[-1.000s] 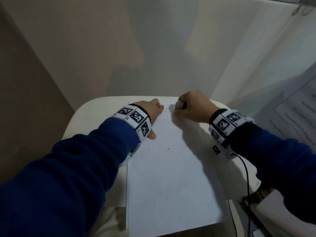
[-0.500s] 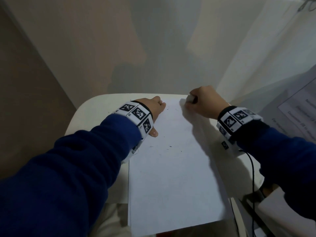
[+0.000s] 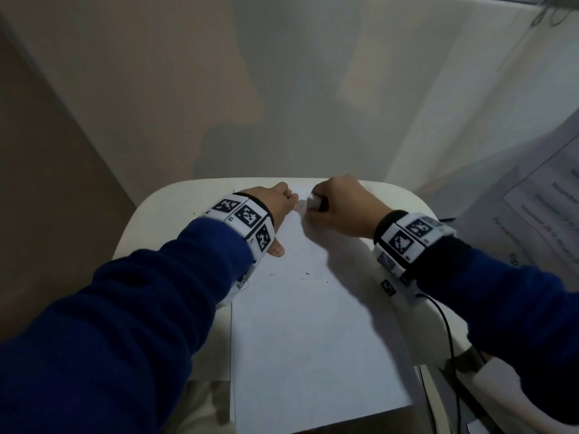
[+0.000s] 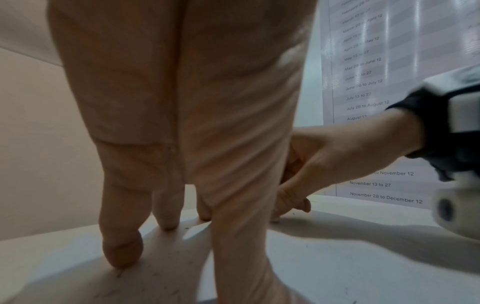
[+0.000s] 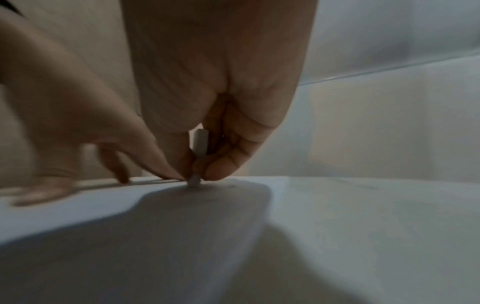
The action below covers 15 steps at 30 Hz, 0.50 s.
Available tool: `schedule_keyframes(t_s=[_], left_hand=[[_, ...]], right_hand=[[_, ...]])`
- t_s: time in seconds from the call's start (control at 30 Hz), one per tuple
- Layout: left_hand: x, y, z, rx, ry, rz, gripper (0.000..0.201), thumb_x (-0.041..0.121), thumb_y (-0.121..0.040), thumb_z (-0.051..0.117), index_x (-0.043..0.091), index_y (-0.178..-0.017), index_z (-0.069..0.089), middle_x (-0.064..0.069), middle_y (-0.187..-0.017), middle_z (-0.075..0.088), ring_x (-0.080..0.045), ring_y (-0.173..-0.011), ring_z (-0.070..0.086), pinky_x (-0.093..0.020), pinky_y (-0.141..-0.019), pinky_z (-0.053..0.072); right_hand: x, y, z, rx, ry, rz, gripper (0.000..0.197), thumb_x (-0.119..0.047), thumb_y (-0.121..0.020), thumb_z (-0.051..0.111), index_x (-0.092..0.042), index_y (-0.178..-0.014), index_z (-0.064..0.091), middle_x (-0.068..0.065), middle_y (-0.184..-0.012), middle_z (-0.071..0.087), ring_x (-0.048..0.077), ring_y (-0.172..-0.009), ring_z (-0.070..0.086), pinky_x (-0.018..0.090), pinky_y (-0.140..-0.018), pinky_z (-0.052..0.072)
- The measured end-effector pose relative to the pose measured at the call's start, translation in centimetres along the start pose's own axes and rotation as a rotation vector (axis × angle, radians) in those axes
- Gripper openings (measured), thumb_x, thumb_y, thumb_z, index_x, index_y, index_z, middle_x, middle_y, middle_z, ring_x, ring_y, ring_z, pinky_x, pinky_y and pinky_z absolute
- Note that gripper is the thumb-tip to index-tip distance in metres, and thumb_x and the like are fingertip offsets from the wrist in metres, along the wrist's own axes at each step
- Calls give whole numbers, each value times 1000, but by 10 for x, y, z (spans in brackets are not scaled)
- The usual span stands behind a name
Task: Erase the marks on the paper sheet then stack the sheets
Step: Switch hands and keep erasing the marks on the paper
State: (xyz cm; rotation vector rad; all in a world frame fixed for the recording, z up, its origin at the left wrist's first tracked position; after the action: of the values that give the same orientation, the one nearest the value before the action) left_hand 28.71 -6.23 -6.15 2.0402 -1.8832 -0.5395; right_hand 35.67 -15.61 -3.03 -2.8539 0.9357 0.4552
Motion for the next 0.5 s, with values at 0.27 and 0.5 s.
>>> schedule_keyframes(t_s=[0.27, 0.5], left_hand=[[0, -3, 2, -6, 9, 7, 115, 49, -73, 84, 16, -158, 14, -1, -158, 20, -26, -135, 45, -45, -104, 47], [-1, -3, 2, 6, 19, 16, 115, 50, -73, 84, 13, -157, 15, -2, -159, 20, -27, -136, 44, -44, -106, 46]], right_hand=[[20, -13, -11, 41, -24, 79, 21, -16, -81, 61, -7, -62, 58, 8, -61, 60, 26, -59, 53, 27, -54, 36], [39, -13, -18, 87, -49, 117, 27, -16, -81, 63, -14, -56, 51, 1, -55, 53, 22, -57, 48, 12, -47, 31]])
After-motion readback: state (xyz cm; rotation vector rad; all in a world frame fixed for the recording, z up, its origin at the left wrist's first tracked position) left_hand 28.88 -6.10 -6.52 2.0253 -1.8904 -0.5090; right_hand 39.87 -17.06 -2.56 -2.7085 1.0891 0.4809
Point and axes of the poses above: each hand's wrist, its own y-axis away from the middle knuckle, its own z-axis out of the palm, x = y × z, the point moved 8 cm from there along -y, towards the middle knuckle
